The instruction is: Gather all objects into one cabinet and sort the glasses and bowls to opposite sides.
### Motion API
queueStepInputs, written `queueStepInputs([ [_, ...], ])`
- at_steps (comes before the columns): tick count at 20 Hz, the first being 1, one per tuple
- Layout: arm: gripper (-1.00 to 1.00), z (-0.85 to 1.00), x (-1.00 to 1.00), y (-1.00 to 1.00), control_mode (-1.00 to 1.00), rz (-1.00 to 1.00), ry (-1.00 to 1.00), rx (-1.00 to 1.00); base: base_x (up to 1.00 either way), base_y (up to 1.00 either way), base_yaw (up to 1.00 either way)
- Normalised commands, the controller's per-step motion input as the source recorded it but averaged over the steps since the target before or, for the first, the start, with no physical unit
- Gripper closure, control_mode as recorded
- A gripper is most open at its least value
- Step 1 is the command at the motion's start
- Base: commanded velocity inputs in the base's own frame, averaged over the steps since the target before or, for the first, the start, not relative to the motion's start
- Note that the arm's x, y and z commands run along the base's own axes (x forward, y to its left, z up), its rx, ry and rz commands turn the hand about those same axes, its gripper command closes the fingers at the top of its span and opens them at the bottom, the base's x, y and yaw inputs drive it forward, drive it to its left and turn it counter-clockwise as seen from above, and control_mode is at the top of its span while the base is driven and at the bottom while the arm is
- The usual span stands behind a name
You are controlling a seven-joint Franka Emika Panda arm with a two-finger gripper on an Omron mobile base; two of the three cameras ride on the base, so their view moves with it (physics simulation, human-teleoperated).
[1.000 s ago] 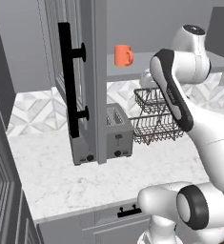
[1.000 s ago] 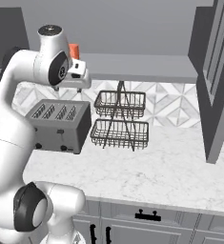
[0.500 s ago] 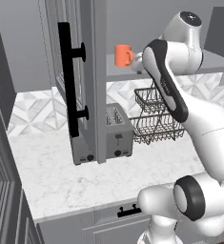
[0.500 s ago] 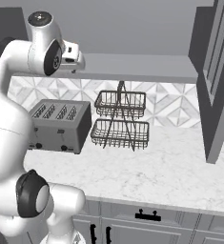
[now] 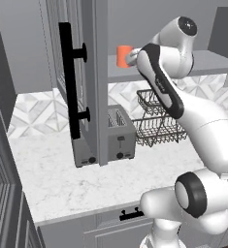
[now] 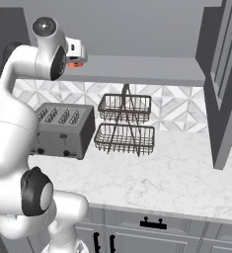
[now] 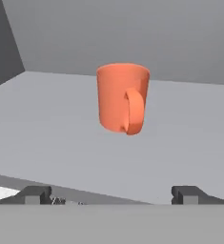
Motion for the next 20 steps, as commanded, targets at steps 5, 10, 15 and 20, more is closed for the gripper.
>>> queueStepInputs([
  [5,-1.0,0.0,0.24,0.0,-1.0,0.03,-0.2,0.0,0.0,0.0,0.0],
  [10,-1.0,0.0,0.0,0.0,-1.0,0.0,-0.01,0.0,0.0,0.0,0.0],
  [15,-1.0,0.0,0.07,0.0,-1.0,0.0,0.0,0.0,0.0,0.0,0.0],
  [20,-1.0,0.01,0.13,0.0,-1.0,0.0,0.0,0.0,0.0,0.0,0.0],
])
